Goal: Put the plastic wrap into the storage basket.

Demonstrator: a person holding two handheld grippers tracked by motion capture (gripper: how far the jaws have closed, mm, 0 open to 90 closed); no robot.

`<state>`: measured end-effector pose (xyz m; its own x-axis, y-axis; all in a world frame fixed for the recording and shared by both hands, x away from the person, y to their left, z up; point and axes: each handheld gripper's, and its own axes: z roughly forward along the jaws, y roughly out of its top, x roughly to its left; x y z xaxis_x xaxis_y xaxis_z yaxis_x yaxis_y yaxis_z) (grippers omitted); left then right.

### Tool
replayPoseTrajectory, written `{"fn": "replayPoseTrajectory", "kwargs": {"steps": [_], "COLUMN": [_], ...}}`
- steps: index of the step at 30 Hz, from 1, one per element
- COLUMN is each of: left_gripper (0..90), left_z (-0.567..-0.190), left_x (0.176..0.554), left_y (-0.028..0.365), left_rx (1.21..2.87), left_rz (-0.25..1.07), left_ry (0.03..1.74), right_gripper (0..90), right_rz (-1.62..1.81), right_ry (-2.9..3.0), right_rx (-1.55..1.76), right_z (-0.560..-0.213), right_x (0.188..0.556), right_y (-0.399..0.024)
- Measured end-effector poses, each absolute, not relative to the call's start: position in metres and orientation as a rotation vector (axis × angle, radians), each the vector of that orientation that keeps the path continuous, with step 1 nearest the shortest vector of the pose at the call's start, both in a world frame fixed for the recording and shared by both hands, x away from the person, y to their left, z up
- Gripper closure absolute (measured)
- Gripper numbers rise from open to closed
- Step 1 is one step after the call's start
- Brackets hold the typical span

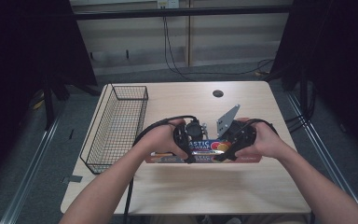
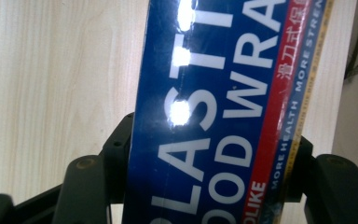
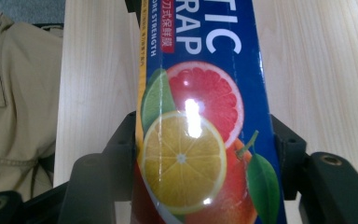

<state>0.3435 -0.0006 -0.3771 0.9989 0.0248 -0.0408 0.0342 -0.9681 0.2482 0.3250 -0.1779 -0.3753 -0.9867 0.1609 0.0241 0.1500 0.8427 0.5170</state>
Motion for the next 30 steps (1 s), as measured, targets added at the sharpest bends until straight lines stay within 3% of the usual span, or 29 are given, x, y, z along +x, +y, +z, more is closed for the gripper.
{"fn": "replayPoseTrajectory", "kwargs": {"steps": [5, 7, 11, 24, 30], "left_gripper": [42.8, 43.1, 43.4, 43.5, 43.4], "left_z": [-0.377, -0.376, -0.379, -0.376, -0.372], "left_x": [0.338, 0.342, 0.344, 0.366, 0.372], "left_y": [-0.001, 0.002, 0.008, 0.047, 0.059], "left_rx": [2.849, 2.839, 2.853, 2.783, 2.751], "left_rz": [-0.037, -0.089, -0.016, -0.019, 0.006], "left_ry": [0.138, 0.190, 0.258, 0.578, 0.687], "right_gripper": [30.8, 25.0, 16.1, 4.0, 3.4], "right_rz": [0.944, 0.980, 1.029, 1.023, 1.027], "right_ry": [2.974, 2.940, 2.873, 2.752, 2.718], "right_rx": [0.373, 0.389, 0.487, 0.693, 0.740], "right_z": [-0.375, -0.375, -0.375, -0.374, -0.380], "right_x": [0.333, 0.336, 0.339, 0.343, 0.341], "right_y": [-0.186, -0.189, -0.198, -0.224, -0.227]}}
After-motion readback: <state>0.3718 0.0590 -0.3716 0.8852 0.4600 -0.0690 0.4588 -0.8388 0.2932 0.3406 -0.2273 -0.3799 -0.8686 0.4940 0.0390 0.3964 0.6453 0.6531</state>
